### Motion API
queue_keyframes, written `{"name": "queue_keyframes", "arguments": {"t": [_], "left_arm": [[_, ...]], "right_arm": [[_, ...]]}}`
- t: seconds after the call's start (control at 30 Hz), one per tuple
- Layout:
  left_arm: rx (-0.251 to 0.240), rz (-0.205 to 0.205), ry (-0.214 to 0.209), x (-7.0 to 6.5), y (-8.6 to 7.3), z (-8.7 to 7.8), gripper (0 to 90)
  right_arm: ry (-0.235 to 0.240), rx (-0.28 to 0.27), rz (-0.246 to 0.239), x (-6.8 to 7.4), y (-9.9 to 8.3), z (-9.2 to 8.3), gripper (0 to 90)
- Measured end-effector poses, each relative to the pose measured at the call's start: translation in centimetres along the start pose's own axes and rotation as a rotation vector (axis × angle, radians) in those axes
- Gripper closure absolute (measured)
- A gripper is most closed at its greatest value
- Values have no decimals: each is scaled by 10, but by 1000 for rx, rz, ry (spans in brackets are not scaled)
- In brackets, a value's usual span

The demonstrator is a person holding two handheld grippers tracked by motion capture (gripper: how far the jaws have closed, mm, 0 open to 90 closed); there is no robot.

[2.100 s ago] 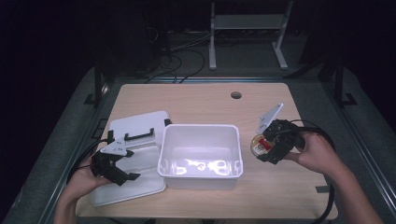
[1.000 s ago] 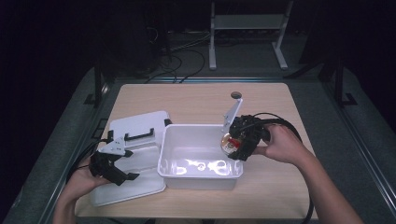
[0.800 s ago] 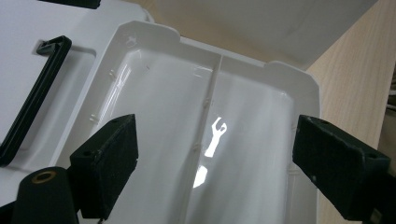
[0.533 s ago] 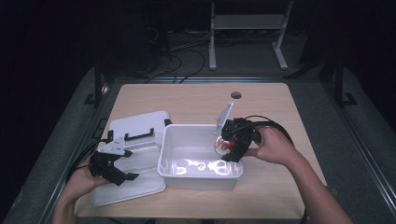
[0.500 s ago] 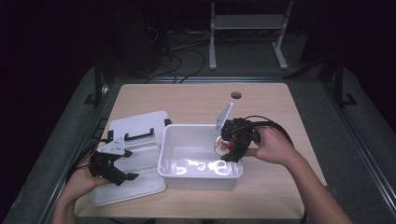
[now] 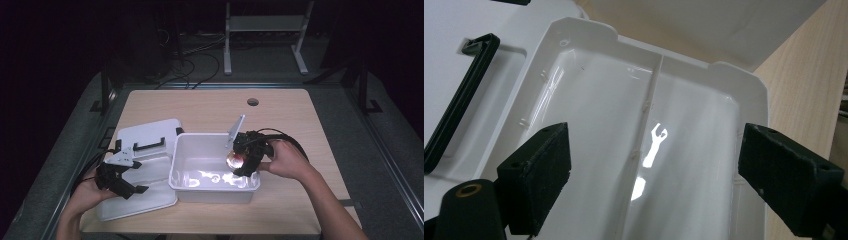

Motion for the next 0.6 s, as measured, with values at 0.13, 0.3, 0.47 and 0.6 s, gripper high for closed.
{"name": "queue_keyframes", "arguments": {"t": [0.13,0.3,0.47,0.6], "left_arm": [[1,0,0,0,0,0,130],[0,-2,1,0,-1,0,126],[0,-1,0,0,0,0,126],[-1,-2,0,0,0,0,125]], "right_arm": [[9,3,4,1,-1,5,197],[15,16,11,3,-3,12,196],[24,23,18,4,-1,14,195],[30,34,28,4,0,17,194]]}}
Point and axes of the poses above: each handheld gripper's, and its own axes: z roughly forward along the jaws, y roughly out of its top, x roughly to its left, the point moved 8 cm from there along z, roughly forward along the jaws, and after that the axes turned 6 degrees about z, right-handed, at the moved point
